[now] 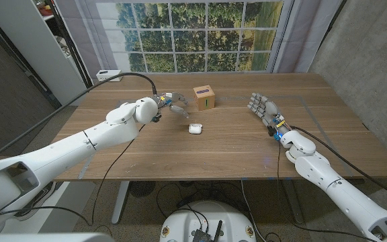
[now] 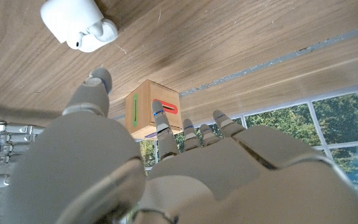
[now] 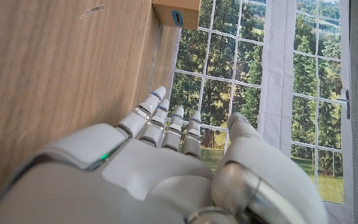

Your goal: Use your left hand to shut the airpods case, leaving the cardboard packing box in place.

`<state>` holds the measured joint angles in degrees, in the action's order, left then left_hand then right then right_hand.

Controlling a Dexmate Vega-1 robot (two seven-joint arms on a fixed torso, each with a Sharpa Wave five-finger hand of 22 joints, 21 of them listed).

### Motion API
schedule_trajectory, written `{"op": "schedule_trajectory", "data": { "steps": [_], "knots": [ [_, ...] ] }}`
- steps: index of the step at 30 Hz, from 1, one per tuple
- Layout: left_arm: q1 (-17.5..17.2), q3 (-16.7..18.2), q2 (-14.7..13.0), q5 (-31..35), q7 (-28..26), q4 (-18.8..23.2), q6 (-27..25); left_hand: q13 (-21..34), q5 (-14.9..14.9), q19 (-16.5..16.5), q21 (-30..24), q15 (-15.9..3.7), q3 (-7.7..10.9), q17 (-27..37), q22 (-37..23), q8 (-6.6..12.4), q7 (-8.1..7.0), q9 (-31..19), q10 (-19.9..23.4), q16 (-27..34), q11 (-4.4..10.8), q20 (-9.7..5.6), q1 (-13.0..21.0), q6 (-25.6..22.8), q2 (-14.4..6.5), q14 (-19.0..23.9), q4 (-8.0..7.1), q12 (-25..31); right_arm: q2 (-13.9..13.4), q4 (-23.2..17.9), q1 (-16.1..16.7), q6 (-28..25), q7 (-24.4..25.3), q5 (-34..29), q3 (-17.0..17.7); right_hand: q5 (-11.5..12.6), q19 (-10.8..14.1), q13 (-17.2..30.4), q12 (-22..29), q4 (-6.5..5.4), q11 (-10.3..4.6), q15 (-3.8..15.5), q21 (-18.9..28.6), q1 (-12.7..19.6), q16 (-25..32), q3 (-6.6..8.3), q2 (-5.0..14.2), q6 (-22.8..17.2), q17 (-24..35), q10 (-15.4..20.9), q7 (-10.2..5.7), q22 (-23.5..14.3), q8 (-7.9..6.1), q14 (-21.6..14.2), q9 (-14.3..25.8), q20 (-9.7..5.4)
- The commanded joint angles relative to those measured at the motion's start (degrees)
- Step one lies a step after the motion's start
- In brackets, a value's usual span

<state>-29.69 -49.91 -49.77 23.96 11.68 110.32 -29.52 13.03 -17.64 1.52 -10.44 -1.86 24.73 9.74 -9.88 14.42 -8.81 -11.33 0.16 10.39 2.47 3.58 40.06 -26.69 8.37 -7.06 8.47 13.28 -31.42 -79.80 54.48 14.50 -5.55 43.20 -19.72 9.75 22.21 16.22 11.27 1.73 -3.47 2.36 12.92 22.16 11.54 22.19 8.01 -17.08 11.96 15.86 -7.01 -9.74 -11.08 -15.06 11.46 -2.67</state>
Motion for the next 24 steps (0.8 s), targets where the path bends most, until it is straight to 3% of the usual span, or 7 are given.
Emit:
{"op": "schedule_trajectory", "data": {
  "steps": [1,9,24],
  "knots": [
    [0.7,-0.5,0.7,10.7,9.8,0.9,5.0,0.0,-0.5,0.4,-0.3,-0.56,-0.33,0.1,0.0,0.09,-0.68,-0.3,0.7,0.3,0.19,0.36,0.7,-0.4,0.2,0.5,0.03,0.4,-1.3,-0.7,0.7,-1.2,-1.2,1.3,0.6,0.4,-0.2,0.0,0.3,0.01,0.54,5.34,-0.2,-0.7,0.4,-0.15,-0.14,-0.4,0.1,0.0,-0.22,-0.2,-0.56,-0.2,0.1,-0.69],
    [0.7,0.4,3.1,12.2,14.3,0.2,4.6,-0.1,-1.2,-0.3,-0.6,-1.07,-1.6,0.1,-0.1,0.06,-0.93,-0.2,2.0,0.5,0.59,0.38,0.6,-1.5,0.9,1.7,-0.17,0.9,-1.5,-0.9,1.1,-1.5,-2.0,2.2,1.0,0.4,-0.2,-0.1,0.4,-0.08,0.49,5.27,-0.3,-1.0,0.4,-0.25,-0.17,-0.3,0.0,0.1,-0.27,-0.2,-0.52,-0.2,0.1,-0.51],
    [0.5,-0.3,6.6,16.2,17.4,-1.5,1.8,-0.3,-2.2,-1.1,-0.8,-1.03,-3.08,0.1,-0.1,-0.68,0.68,0.1,2.8,0.5,0.52,0.87,1.1,-2.1,0.2,3.0,-0.6,1.1,-1.1,-0.8,2.4,-1.2,-3.0,4.3,1.9,0.5,-0.2,-0.3,0.5,-0.19,0.59,5.31,-0.5,-1.4,0.4,-0.33,-0.2,-0.1,-0.2,0.5,-0.42,-0.2,-0.42,-0.6,0.1,-0.36]
  ]
}}
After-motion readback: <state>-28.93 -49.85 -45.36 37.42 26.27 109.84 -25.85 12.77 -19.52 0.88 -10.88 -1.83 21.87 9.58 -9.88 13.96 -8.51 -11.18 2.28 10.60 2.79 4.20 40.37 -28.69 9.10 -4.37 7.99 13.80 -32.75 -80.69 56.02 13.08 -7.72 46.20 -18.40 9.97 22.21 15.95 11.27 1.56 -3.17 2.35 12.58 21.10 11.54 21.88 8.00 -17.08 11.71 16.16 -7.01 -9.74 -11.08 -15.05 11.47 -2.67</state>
